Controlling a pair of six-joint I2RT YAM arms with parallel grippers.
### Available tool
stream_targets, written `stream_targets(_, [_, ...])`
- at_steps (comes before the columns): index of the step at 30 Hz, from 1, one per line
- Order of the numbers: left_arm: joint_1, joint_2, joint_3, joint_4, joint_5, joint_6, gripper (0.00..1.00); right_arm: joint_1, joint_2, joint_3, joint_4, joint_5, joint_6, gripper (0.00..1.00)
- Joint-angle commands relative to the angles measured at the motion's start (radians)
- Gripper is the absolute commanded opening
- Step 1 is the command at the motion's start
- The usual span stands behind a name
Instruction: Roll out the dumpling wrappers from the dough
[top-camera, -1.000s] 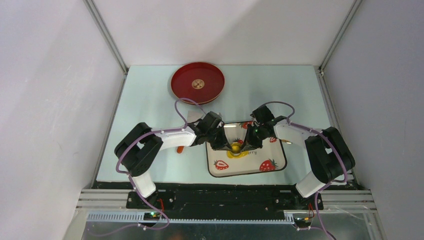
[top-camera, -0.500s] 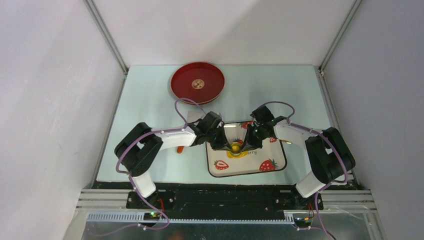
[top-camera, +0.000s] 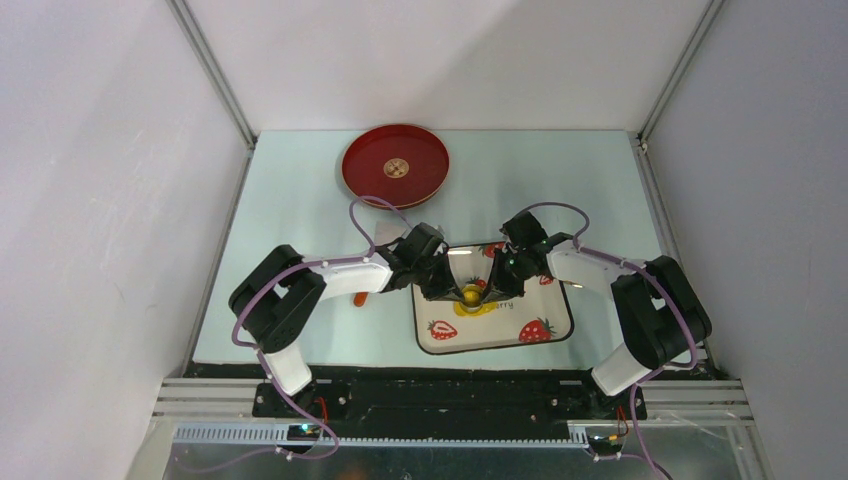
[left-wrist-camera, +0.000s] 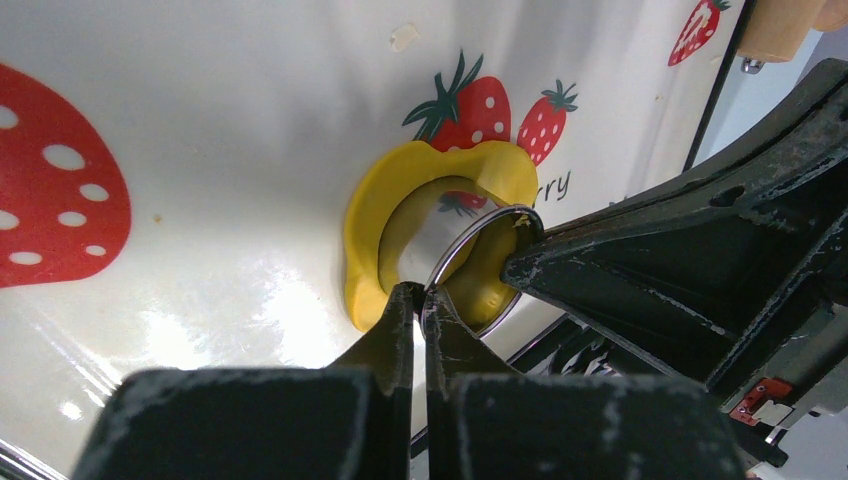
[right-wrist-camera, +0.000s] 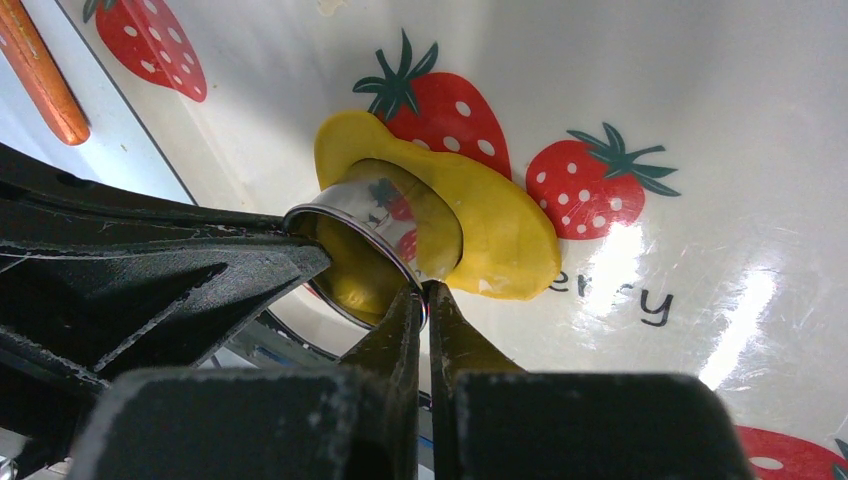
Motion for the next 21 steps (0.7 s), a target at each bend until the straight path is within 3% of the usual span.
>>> stream_targets(1, [-0.035, 0.104, -0.074, -0.139, -0.078, 0.024, 0.00, 0.064, 0.048, -0.045, 0.029, 0.007, 0.011, 0.00])
stream_targets(21, [-0.037, 0.104, -0.079, -0.141, -0.085, 0.021, 0.00, 0.066, 0.055, -0.081, 0.055, 0.013, 0.017, 0.00])
